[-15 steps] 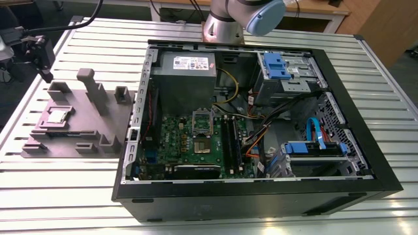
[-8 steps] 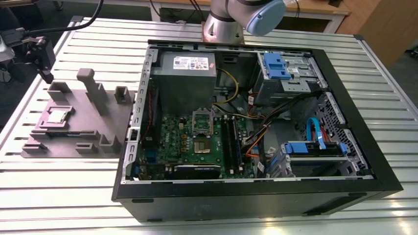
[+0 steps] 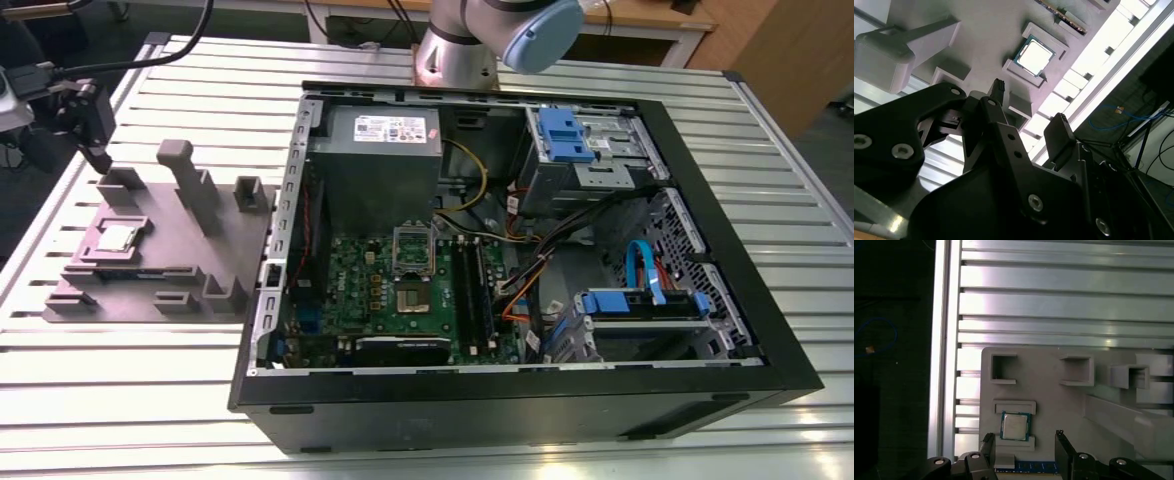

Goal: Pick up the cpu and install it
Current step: 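Pick up the cpu and move it towards the insertion slot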

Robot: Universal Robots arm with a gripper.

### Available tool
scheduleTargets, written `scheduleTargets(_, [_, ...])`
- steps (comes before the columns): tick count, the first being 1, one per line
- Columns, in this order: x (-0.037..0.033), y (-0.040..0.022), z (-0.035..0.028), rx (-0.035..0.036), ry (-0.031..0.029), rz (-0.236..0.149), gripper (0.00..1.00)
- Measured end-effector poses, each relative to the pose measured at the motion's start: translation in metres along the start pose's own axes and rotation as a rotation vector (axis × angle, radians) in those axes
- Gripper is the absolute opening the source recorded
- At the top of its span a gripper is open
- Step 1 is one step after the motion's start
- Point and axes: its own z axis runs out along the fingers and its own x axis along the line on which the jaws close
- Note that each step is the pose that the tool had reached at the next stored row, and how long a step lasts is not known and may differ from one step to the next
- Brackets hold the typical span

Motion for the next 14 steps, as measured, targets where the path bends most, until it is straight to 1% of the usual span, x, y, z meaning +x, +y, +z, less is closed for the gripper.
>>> scheduleTargets(2, [0.0001,-0.0002,0.0047,0.0,0.0,0.0,0.59])
scheduleTargets(10, [0.0001,-0.0003,0.0067,0.0001,0.0001,0.0,0.59])
scheduleTargets(14, [-0.0001,-0.0004,0.0086,0.002,0.0009,-0.004,0.59])
